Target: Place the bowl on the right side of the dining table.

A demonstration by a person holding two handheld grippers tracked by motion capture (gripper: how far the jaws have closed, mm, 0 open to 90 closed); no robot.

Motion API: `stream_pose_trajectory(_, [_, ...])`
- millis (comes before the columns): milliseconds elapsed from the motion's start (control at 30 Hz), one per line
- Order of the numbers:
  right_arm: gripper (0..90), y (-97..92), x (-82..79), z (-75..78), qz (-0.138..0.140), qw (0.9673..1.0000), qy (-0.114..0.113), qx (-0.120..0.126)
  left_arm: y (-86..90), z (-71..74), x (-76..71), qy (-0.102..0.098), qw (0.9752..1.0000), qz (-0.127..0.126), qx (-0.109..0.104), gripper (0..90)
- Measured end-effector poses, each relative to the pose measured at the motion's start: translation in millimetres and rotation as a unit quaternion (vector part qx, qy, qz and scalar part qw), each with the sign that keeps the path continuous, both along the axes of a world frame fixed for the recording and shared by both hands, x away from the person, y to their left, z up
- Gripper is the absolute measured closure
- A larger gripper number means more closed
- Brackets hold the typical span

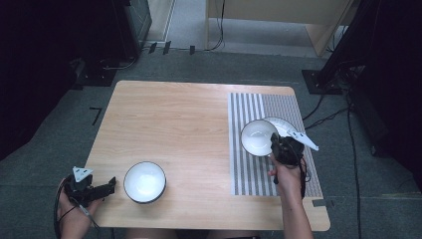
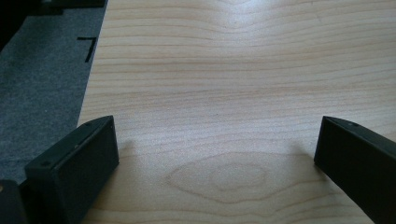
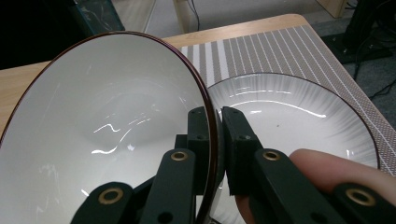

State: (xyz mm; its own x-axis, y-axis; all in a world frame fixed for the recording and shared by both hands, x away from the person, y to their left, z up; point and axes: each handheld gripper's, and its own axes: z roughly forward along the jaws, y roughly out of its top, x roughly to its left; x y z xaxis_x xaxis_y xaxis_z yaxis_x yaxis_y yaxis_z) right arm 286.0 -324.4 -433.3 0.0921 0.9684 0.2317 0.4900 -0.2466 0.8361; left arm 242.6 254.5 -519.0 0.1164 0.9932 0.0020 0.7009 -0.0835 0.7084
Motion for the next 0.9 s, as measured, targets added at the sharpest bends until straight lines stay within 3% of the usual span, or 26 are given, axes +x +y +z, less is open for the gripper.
stream_pose_trajectory(900, [84.2,-33.5,13.9,-24.2,-0.057,0.998,0.024,0.012,0.0,0.0,0.0,0.0,1.0,0.0,0.0,0.0])
